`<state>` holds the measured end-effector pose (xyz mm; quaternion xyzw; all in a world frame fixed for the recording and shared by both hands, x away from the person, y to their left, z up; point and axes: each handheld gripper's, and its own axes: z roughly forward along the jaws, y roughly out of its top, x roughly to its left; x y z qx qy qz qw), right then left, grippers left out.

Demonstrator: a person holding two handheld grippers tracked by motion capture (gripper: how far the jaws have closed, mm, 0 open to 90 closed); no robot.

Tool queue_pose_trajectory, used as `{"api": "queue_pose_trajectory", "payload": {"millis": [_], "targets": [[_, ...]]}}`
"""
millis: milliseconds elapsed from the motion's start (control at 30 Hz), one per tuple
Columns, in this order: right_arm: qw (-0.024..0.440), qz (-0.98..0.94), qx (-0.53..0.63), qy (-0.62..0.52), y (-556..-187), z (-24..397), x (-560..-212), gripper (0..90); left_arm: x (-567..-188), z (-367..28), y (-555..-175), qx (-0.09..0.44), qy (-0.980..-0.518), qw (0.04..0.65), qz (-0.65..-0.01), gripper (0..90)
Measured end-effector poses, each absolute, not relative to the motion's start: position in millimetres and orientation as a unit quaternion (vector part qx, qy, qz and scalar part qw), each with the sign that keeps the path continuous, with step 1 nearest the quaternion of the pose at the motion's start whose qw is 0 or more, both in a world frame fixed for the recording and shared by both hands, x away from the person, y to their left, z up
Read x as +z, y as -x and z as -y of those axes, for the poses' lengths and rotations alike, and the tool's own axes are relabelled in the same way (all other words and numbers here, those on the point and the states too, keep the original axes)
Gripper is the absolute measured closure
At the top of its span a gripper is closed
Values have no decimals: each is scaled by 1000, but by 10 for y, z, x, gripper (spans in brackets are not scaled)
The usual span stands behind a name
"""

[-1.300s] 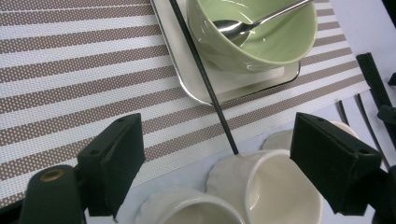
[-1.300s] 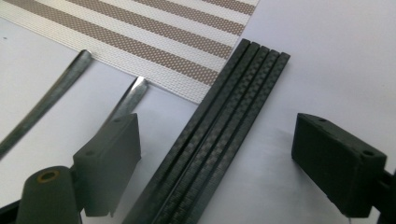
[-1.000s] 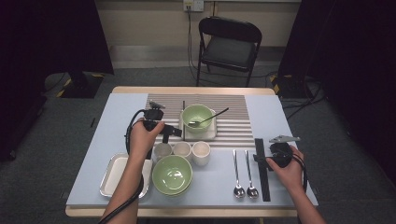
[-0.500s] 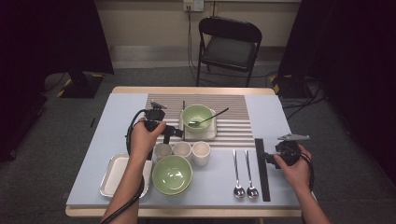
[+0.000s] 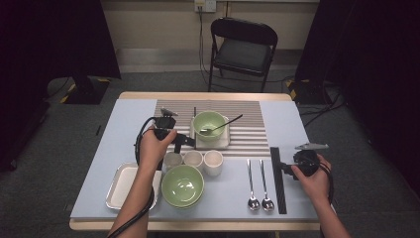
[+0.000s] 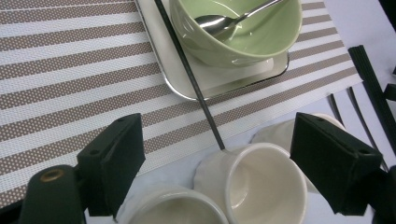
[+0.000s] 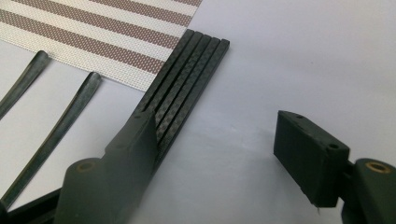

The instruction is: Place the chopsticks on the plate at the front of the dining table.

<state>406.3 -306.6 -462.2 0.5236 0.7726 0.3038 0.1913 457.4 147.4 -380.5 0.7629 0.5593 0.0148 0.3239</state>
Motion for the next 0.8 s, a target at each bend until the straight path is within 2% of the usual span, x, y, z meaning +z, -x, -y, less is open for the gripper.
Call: {"api": "queue_pose_trajectory", "payload": {"millis": [267, 500, 800], "targets": [[193, -773, 295, -528, -4067, 3060, -4645, 314, -3816, -1455, -4571, 12, -762, 325, -560, 174], [203, -771, 285, -533, -4064, 3050, -4640, 389, -3814, -1431, -4567, 13, -765, 323, -557, 173], [205, -765, 279, -543, -4055, 3034, -4641, 392, -3818, -1440, -4569, 14, -765, 321, -559, 174]]}}
